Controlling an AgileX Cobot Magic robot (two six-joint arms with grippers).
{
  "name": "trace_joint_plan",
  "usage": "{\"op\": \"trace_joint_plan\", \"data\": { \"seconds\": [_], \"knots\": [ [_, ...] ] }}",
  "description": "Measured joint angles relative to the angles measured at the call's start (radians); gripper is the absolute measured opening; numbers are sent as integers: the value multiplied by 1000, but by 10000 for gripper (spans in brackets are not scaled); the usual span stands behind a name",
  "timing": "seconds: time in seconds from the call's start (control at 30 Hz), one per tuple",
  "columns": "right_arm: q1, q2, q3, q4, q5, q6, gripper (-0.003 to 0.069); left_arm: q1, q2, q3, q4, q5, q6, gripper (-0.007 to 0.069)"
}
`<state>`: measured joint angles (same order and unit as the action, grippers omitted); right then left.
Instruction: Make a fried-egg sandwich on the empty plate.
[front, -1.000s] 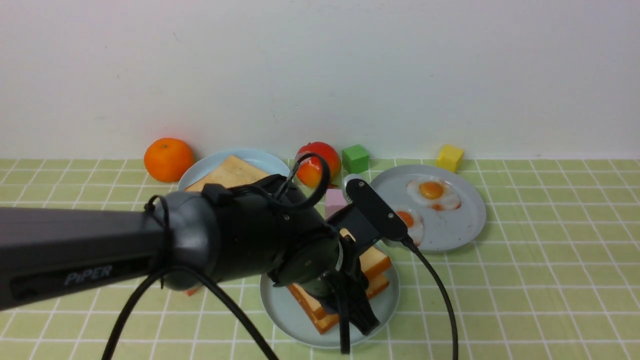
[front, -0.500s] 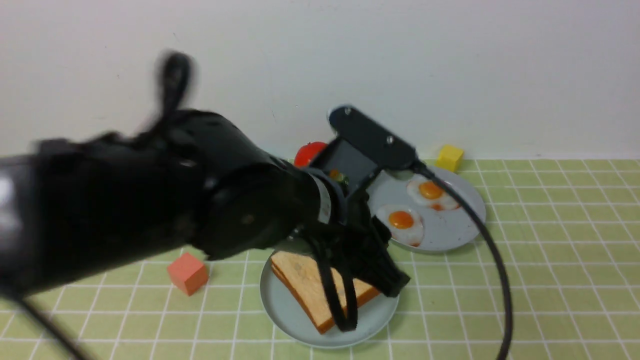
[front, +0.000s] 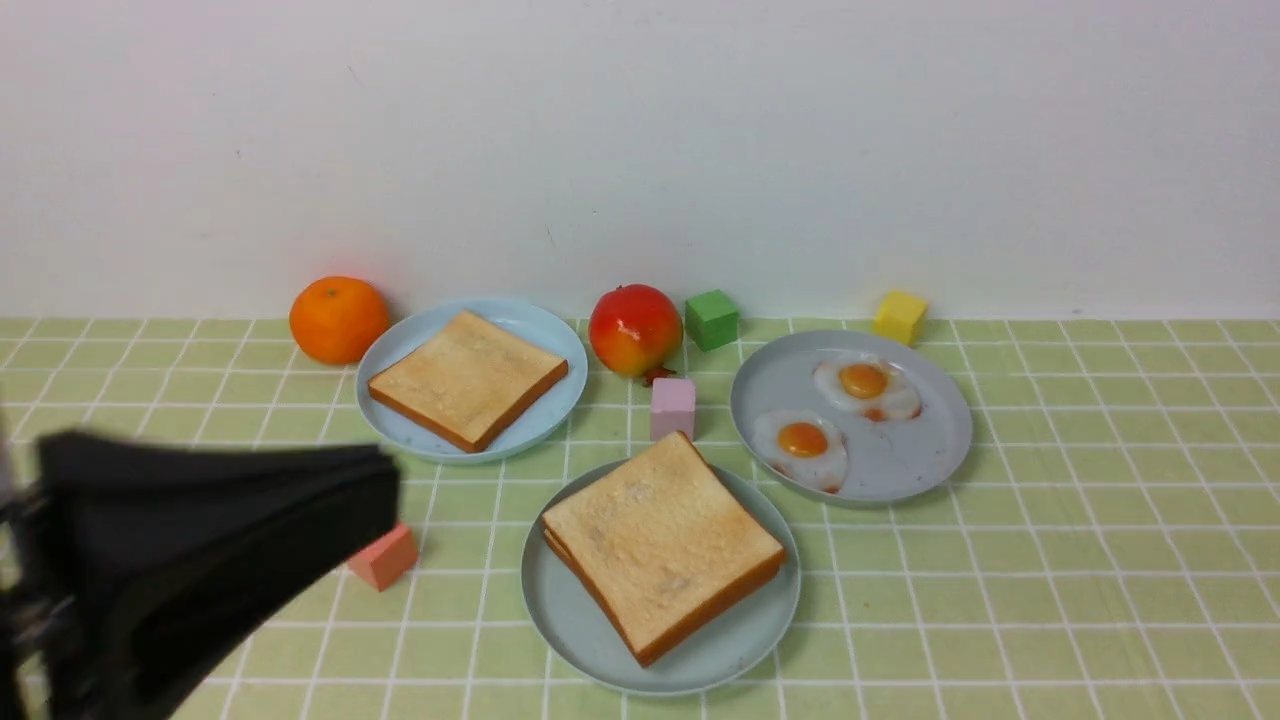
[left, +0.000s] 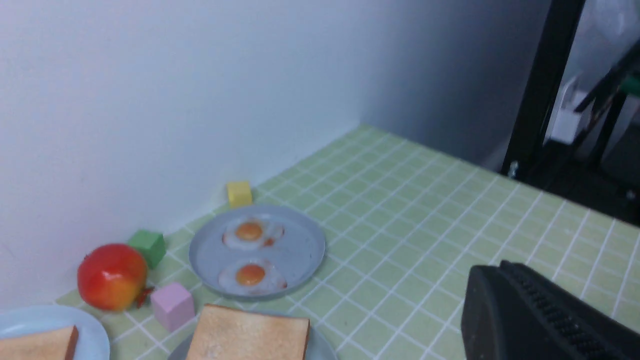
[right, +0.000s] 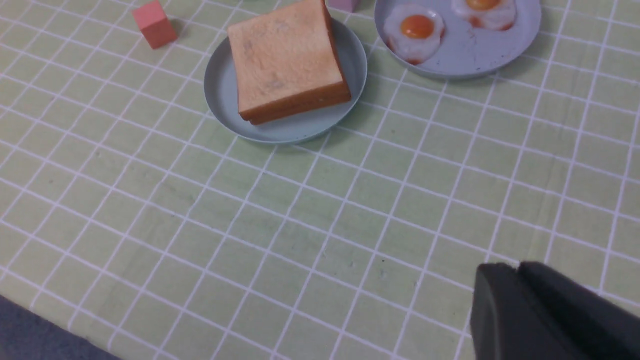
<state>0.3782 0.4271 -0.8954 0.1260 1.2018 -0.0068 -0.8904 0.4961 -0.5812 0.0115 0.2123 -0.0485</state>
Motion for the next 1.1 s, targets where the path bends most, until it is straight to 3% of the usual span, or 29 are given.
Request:
{"op": "trace_joint_plan", "data": {
  "seconds": [0.17,0.37,0.77,1.1],
  "knots": [
    [0,-131,107,-29,-19,79,61,0,-261,251,0,-160,-68,-13],
    [0,-278,223,-60,-140,167,-11,0,-362,388,0,-196,-86,-13],
    [0,-314,500,-167,-683,242,-8,0,-362,435,0,-104,-87,-13],
    [0,-314,623,-214,-728,243,-3,0,-362,435,0,-69,-89,-13]
  ]
}}
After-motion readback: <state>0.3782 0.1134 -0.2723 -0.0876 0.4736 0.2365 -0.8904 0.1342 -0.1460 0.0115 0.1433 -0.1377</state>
